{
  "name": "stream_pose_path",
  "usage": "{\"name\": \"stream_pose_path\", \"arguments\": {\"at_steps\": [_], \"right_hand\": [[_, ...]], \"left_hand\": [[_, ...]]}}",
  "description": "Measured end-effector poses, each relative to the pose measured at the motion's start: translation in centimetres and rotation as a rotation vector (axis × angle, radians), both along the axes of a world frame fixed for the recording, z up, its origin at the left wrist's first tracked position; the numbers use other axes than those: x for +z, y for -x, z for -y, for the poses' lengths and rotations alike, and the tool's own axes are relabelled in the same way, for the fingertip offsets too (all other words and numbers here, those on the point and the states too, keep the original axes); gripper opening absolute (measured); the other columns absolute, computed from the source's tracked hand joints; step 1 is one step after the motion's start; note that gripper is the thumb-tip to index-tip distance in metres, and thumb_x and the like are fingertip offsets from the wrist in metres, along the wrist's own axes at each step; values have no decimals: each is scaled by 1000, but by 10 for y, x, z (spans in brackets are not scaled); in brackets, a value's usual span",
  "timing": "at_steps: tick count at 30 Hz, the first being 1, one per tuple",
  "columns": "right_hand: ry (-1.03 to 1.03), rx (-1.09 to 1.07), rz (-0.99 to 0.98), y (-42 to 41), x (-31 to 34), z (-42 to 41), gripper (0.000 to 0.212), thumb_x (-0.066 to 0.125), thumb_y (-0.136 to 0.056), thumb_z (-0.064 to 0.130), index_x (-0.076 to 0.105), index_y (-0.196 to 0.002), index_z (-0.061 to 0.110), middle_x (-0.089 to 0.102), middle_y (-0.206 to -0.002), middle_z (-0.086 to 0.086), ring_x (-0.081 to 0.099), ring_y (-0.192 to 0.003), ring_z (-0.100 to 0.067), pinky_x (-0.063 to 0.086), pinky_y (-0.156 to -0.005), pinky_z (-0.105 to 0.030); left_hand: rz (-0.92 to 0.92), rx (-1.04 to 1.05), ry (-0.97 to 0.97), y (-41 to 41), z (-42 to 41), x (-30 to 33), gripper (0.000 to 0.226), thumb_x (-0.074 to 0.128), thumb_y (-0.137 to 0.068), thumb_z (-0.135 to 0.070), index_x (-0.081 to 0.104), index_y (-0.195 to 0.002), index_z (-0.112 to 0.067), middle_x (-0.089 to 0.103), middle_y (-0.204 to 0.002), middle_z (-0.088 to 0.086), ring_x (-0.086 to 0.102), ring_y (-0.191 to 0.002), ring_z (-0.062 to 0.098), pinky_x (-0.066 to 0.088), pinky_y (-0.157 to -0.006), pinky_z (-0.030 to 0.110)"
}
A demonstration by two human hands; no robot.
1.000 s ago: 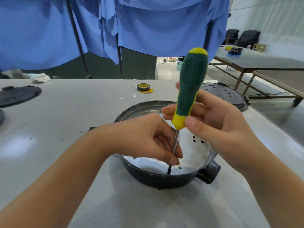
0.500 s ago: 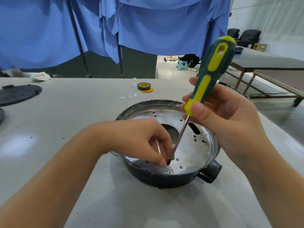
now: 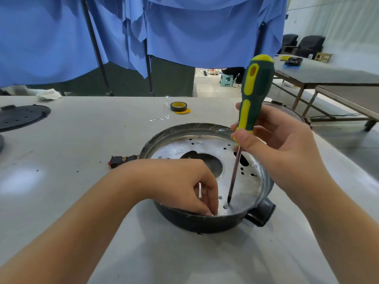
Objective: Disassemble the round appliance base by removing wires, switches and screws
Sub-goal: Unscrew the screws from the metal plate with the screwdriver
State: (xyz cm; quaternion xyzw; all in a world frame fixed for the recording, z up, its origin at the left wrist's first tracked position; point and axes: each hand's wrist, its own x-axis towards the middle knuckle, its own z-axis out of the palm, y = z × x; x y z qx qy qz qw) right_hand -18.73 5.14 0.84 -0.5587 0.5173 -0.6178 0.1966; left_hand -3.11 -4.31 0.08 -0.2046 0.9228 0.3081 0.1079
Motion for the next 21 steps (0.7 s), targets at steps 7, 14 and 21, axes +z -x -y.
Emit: {"name": "stream_pose_path", "arguments": {"at_steps": [7,14,21], "right_hand": [[-18,21,-69,-1,-2,1,34,69,-77,20,59,-107,33,68,-94,6,66,-90,-9,56,-71,-19],[-7,40,-53,-2,-1,2,35,64,-70,28,57,-104,33,67,-98,3,66,-89,-10,55,-68,-17],[-10,39,-32,-2,-3,3,33,64,-71,27,58,-103,33,68,-94,-2,67,-88,-12,55,-66,-17]], "left_hand": [[38,-13,-11,3,0,-2,3,65,-87,-35,67,-84,-36,55,-63,-37,52,-62,-15,38,-53,1],[41,-52,-19,3,2,-1,6,64,-88,-31,65,-86,-37,56,-67,-31,50,-61,-9,38,-55,4],[5,-93,-46,3,2,-1,11,63,-90,-27,66,-90,-37,57,-82,-8,46,-60,-2,39,-55,8]]}}
